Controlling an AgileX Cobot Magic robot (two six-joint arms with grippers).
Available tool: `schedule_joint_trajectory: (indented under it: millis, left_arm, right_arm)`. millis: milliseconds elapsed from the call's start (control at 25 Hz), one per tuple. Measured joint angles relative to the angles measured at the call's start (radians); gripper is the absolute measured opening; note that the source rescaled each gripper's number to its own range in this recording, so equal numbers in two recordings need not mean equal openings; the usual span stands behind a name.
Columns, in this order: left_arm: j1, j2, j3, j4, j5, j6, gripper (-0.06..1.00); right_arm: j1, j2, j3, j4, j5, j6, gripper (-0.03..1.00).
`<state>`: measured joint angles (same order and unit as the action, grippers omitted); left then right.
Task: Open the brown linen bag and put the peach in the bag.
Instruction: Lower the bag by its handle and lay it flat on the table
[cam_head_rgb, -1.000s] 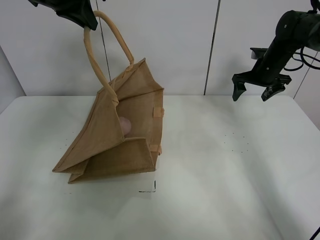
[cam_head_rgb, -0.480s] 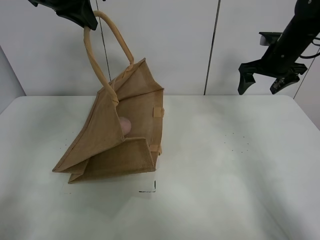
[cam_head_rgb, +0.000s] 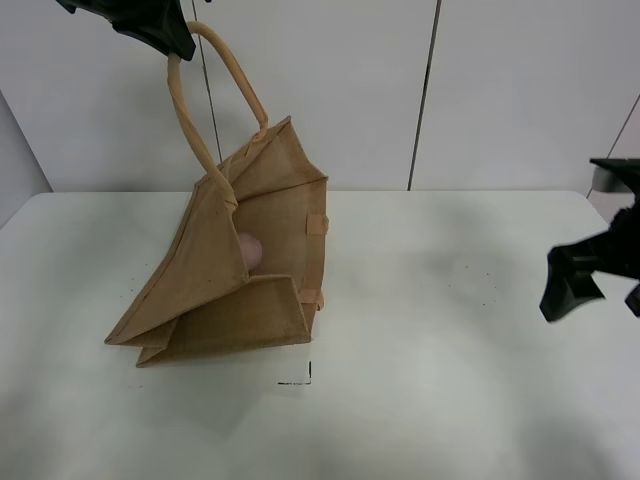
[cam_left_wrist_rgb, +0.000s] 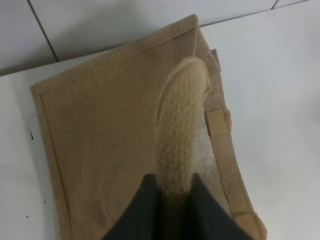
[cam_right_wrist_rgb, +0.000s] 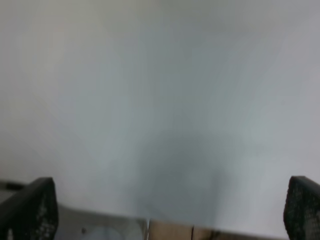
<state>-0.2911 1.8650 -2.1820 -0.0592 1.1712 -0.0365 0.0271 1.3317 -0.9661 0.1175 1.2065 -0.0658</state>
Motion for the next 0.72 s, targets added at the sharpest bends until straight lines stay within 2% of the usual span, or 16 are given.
schedule_joint_trajectory:
  millis: [160, 400, 720]
  left_arm:
    - [0.0, 0.0, 0.0, 0.0, 0.0, 0.0, 0.0]
    - [0.0, 0.0, 0.0, 0.0, 0.0, 0.0, 0.0]
    - [0.0, 0.0, 0.002, 0.0, 0.0, 0.0, 0.0]
  right_arm:
    - [0.0, -0.227, 0.216, -0.003, -0.063, 0.0, 1.0]
    - [0.0, -0.583, 0.427, -0.04, -0.18, 0.0, 1.0]
    - [0.0, -0.981, 0.466, -0.057, -0.177, 0.0, 1.0]
